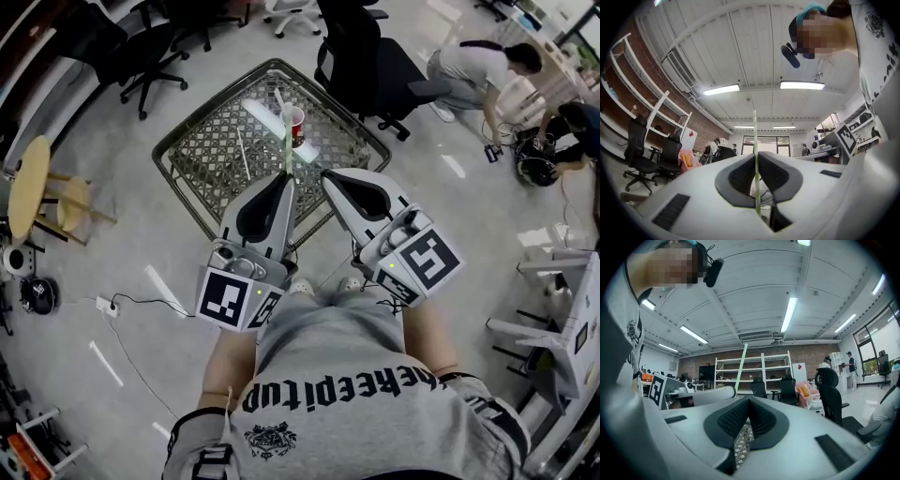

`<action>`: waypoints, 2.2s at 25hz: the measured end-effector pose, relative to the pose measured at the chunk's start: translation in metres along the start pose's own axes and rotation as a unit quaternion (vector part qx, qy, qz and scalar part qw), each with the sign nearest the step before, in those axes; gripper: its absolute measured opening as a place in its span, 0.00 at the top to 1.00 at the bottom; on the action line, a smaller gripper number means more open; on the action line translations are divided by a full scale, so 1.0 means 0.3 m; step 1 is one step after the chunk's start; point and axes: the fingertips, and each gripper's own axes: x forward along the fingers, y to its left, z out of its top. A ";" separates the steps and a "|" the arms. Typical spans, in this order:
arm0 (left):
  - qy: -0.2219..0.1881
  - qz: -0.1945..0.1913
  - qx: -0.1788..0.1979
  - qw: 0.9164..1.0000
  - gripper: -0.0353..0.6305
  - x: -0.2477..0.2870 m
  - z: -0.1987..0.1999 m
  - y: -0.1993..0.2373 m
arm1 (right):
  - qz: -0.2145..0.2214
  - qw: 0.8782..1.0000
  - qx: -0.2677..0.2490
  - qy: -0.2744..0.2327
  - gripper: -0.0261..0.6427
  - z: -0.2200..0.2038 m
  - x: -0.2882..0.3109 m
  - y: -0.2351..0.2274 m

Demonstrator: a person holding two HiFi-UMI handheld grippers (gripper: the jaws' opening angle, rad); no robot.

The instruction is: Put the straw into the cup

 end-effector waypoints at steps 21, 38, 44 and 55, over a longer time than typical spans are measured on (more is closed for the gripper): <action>0.009 0.009 0.001 1.000 0.88 0.081 -0.086 0.051 | -0.020 0.999 0.017 -0.018 0.94 -0.039 0.010 -0.113; 0.006 0.105 0.016 0.994 0.88 0.375 -0.157 0.124 | 0.091 0.995 0.024 -0.013 0.94 0.002 0.137 -0.440; 0.006 0.135 0.021 0.991 0.88 0.452 -0.184 0.146 | 0.124 0.992 0.024 -0.010 0.94 -0.002 0.168 -0.522; 0.008 0.187 0.033 0.982 0.88 0.539 -0.240 0.158 | 0.175 0.984 0.033 -0.004 0.94 -0.037 0.188 -0.629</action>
